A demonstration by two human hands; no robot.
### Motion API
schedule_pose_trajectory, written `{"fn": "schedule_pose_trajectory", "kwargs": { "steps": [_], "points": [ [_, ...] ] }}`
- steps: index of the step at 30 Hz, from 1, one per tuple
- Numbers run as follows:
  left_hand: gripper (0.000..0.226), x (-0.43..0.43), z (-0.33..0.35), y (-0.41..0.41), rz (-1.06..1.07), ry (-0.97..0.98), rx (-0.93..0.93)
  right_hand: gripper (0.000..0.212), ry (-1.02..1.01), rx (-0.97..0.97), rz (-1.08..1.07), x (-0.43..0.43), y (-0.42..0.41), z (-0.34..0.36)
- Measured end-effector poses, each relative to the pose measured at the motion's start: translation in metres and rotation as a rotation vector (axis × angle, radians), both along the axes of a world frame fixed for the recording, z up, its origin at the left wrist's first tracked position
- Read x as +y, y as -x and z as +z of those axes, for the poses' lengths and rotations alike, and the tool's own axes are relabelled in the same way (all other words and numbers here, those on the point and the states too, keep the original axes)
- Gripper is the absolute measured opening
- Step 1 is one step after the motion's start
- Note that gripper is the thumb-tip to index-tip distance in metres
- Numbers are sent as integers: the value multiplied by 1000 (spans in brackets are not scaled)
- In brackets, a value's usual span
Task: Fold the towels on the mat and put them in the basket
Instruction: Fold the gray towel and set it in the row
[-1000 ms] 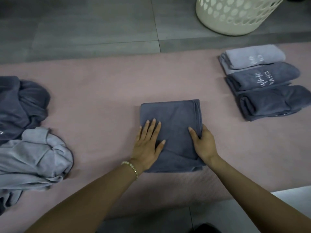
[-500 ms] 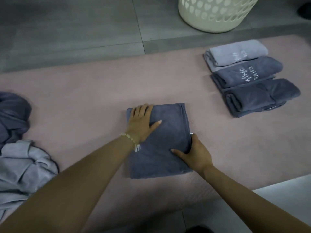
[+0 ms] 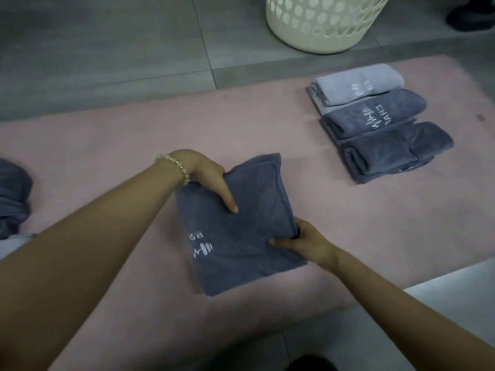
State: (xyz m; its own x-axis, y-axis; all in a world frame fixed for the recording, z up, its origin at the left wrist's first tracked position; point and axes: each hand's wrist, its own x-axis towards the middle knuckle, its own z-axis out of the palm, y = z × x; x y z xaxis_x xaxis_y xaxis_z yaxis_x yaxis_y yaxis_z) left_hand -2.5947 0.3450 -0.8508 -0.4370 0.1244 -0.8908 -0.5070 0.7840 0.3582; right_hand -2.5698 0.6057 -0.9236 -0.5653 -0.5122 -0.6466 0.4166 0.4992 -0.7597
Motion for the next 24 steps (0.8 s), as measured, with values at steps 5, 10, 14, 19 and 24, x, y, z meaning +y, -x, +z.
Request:
{"fn": "schedule_pose_trajectory", "kwargs": {
  "steps": [5,10,14,19,24],
  "points": [
    [36,-11,48,-42,370,-360,54,44,158,-201,-89,-8,20,19],
    [33,-12,69,-92,817,-623,413,40,354,-495,-324,-37,5,28],
    [32,-39,59,-112,1065,-536,624,45,371,-247,-338,-67,-1,41],
    [35,-68,-5,-141,1249,-399,704,28,242,248,-346,-86,-2,32],
    [57,-53,-72,-178,1149,91,879,32,-153,520,-341,-73,-33,-21]
  ]
}}
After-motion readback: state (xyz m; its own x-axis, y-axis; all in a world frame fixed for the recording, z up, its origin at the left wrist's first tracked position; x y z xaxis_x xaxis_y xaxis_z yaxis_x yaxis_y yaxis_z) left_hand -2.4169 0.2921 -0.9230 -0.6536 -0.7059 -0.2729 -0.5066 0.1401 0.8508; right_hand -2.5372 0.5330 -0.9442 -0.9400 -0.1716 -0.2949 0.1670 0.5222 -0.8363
